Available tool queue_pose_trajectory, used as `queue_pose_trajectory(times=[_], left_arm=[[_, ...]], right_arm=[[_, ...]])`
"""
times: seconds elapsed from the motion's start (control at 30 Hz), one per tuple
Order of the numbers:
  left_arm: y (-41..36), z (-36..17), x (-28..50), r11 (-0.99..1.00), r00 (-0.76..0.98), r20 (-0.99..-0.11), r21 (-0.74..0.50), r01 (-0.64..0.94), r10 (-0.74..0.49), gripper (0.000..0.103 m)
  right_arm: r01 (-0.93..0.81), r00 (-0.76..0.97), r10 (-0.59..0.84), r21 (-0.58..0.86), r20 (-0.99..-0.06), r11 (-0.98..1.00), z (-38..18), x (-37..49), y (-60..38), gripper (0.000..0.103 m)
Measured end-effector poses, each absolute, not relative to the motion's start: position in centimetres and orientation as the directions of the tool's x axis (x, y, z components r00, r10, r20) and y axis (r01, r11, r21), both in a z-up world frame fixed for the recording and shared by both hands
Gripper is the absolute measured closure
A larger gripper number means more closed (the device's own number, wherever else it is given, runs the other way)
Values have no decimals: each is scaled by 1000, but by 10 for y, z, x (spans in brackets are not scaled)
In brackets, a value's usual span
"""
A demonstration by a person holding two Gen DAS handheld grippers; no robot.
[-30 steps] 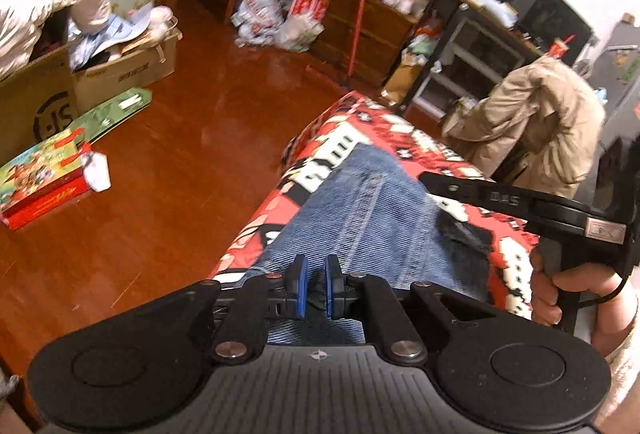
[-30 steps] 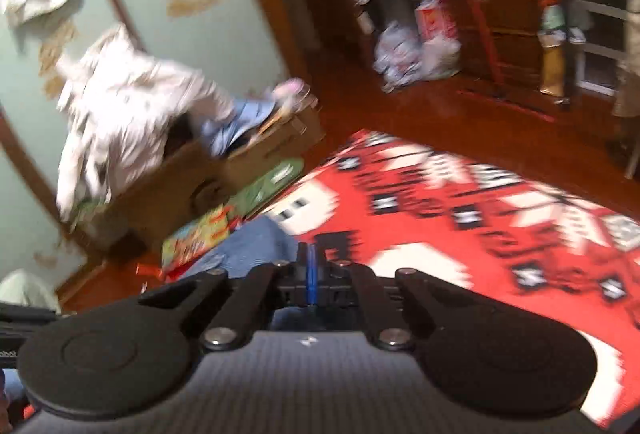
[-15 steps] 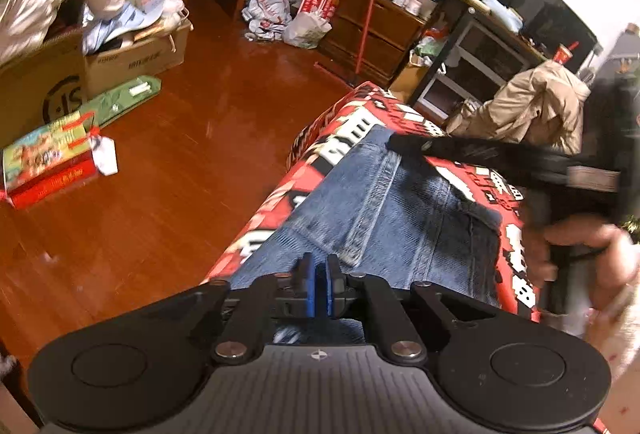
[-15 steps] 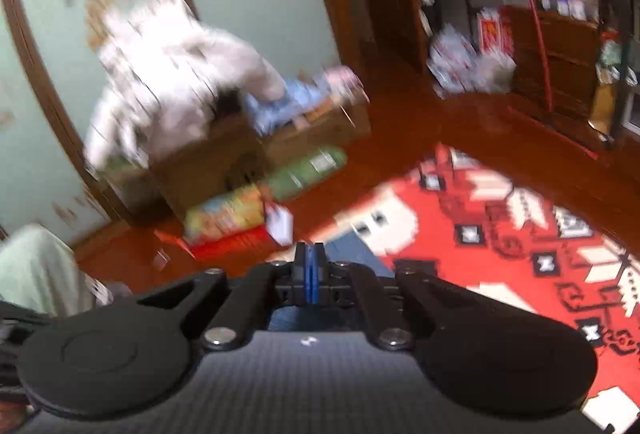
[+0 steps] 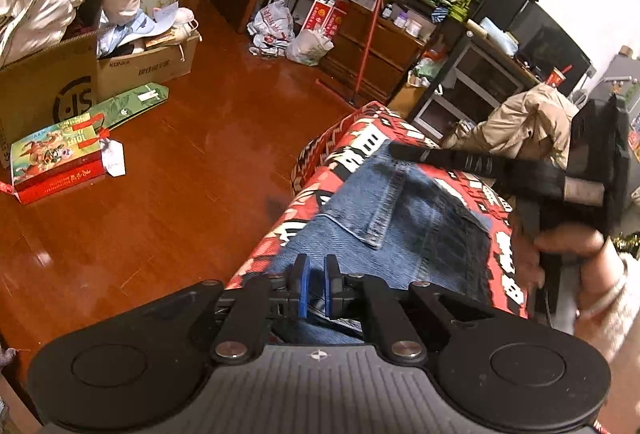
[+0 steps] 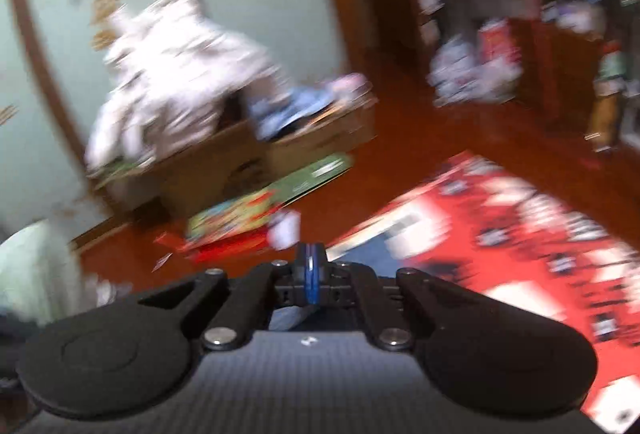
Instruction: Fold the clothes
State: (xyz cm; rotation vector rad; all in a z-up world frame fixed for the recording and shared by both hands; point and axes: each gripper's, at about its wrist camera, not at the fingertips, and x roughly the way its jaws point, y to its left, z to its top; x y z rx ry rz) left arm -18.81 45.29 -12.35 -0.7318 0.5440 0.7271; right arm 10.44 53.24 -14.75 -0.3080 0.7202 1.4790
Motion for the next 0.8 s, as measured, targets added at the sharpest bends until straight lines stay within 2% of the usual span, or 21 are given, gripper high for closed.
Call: queue_pose_trajectory(times=[0.1,0.23,0.43,0.53,0.57,0.6,0.8], left_arm=[[454,-131,-191,524,631,-669,-400,-752,394,100],[450,-130,-189,540,619,-676,-372,-755,400,100],[451,-132,-198,516,635,-673,-416,-749,379,100],[446,-125,-199,515,625,-682,-405,-755,379,101],[444,-121,-199,520,629,-678,-406,-752,380,101],[441,-118,-199,525,634,-673,-408,-747,380,99],[429,-104,-176,613,711,-615,-427,-664,341,98]], right_arm=[[-973,-48,770,203,-636,107,-167,98,545,103],[-953,-55,778,267,-626,147,-177,116,555,103],[-928,-10,768,292,-640,230,-186,139,571,103],[-917,14,771,298,-637,263,-171,147,563,103],[-925,28,770,274,-638,261,-163,144,554,95],[-932,35,766,256,-642,257,-156,140,542,94],[-957,37,759,195,-651,213,-128,101,457,94]])
